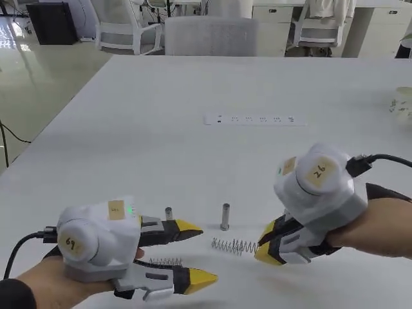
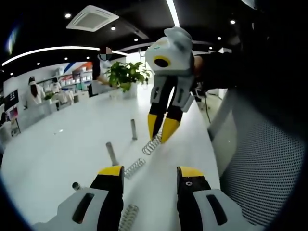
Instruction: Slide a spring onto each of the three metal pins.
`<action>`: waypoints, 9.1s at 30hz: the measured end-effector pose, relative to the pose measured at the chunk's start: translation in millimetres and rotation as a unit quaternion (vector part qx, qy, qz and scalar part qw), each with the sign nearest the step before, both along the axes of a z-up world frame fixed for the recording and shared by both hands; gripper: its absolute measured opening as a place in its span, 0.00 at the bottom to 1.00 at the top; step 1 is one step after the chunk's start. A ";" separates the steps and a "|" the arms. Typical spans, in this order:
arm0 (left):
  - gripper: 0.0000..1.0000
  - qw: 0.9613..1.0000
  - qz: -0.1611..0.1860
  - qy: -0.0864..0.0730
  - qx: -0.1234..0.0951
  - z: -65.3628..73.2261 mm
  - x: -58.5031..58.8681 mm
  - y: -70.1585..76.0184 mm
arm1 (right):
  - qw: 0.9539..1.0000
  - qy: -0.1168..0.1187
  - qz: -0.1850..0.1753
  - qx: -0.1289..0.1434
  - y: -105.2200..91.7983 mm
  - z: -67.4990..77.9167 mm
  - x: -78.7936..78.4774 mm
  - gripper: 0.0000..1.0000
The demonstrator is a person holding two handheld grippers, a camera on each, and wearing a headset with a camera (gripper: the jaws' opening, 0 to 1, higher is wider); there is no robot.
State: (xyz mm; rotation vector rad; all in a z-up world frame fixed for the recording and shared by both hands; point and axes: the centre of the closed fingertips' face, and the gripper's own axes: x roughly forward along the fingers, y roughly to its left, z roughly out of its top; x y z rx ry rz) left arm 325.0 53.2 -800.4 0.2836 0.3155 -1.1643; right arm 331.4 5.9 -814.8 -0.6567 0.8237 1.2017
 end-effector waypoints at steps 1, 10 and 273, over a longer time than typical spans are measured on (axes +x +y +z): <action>0.37 1.000 -0.001 0.000 0.001 -0.2 -0.1 -0.5 | 1.000 0.000 0.002 0.000 1.9 0.5 -0.3 0.08; 0.33 1.000 -0.024 -0.008 0.013 -2.3 -3.9 -9.8 | 1.000 0.002 0.030 -0.008 13.6 1.1 -8.1 0.08; 0.59 0.989 0.142 -0.010 -0.029 -6.6 4.7 75.0 | 0.998 -0.022 -0.027 -0.046 -24.0 8.0 71.5 0.31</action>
